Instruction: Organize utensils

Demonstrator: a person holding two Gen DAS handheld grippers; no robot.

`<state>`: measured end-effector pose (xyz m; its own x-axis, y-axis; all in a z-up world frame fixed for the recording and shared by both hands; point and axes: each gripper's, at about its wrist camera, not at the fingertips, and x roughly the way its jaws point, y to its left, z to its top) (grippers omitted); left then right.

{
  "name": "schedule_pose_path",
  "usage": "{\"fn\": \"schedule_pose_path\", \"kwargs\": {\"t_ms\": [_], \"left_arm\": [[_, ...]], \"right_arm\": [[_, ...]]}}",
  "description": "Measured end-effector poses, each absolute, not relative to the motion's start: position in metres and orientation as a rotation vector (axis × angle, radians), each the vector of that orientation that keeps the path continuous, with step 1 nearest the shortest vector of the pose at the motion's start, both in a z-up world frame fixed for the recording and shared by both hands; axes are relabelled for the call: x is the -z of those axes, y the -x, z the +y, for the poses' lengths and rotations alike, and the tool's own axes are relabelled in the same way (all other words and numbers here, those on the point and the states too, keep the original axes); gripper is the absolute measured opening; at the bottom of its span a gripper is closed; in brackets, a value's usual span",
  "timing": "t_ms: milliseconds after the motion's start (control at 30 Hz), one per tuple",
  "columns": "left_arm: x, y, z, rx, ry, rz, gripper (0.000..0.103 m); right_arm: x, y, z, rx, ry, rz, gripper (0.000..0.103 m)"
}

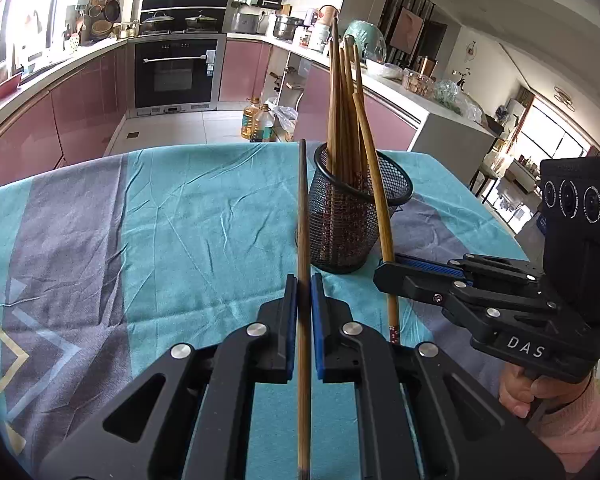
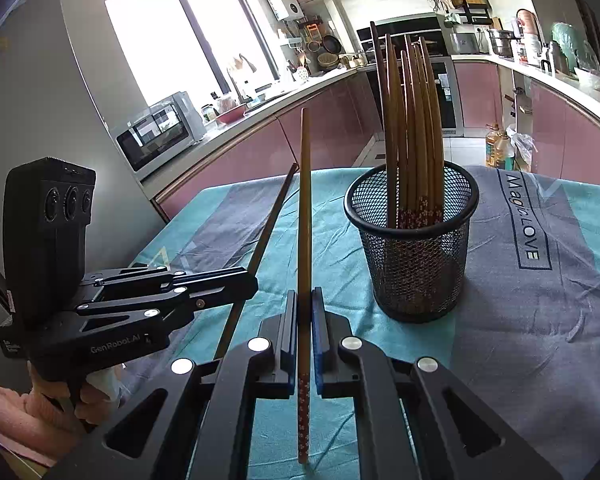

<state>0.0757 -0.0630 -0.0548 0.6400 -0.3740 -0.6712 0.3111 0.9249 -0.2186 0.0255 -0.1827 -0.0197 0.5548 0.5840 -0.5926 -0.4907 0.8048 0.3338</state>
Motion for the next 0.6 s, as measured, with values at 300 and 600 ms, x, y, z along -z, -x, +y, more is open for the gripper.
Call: {"fn": "schedule_pose_path", "kwargs": {"t_ms": [300, 600], "left_arm": [[0.046, -0.071, -0.059, 0.407, 0.106, 0.764, 0.008], [0.039, -0.069, -0.057, 0.417, 0.113, 0.744, 0.007]], "right_arm": [[0.016, -0.023, -0.185, -0.634, -0.138, 0.735, 0.006], [0.009, -0.022, -0.189, -0.629, -0.14, 0.71, 0.006]]}}
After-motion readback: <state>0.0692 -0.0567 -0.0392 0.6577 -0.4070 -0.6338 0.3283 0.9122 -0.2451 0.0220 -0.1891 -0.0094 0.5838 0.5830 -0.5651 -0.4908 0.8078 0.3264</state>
